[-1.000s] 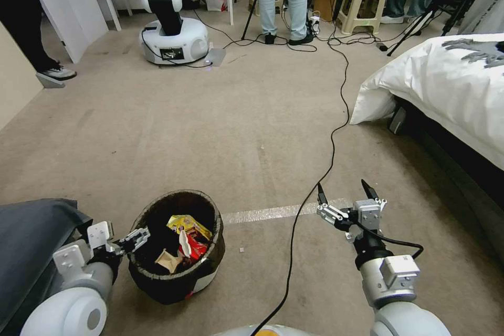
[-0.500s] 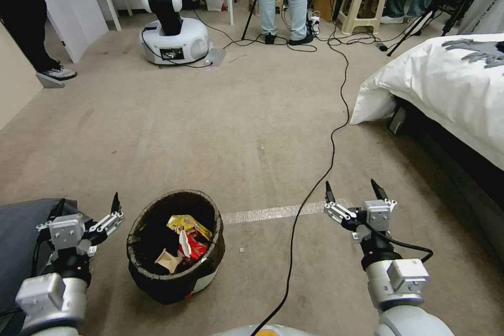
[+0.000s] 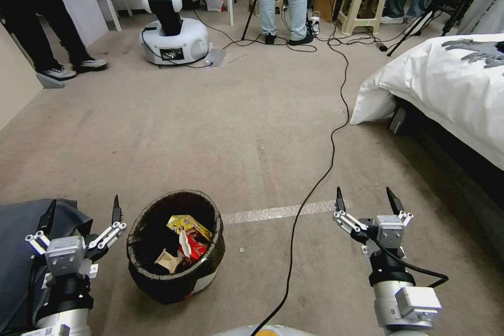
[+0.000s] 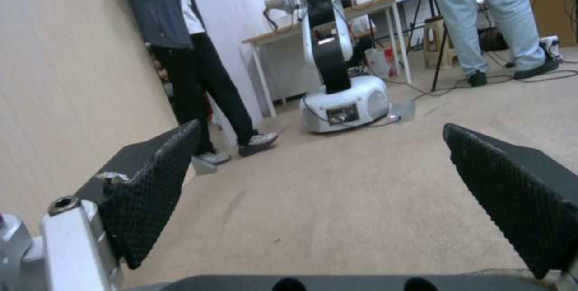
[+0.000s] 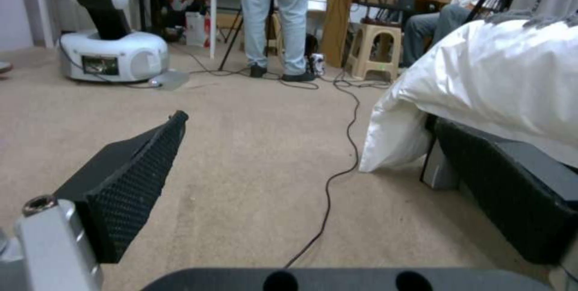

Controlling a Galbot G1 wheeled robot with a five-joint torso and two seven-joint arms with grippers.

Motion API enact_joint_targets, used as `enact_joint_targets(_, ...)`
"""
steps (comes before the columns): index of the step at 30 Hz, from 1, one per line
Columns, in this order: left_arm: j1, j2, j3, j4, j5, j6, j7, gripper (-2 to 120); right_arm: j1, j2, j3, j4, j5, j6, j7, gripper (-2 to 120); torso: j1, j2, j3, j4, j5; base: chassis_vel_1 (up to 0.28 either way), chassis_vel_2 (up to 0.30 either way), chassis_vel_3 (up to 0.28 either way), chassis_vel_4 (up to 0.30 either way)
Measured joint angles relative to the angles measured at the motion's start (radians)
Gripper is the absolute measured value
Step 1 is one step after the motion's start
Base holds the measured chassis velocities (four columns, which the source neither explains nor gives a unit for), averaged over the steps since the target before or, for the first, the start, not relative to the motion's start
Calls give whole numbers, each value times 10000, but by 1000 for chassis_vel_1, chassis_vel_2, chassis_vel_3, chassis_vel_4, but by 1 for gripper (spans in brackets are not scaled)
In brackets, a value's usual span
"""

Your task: Pick up the trash bin, then pick up the garbage from the floor and place it into the trash bin.

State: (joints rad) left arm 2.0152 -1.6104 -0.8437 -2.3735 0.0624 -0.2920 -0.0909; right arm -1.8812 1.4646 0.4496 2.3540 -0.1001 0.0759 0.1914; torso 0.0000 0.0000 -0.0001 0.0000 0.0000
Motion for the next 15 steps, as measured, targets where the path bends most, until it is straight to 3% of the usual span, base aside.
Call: enact_joint_targets(15, -9, 13, 69, 126, 17, -96, -35, 100, 2, -16, -8, -8, -27, 55, 30, 100, 0, 0, 0, 0, 0, 0, 0, 0, 0)
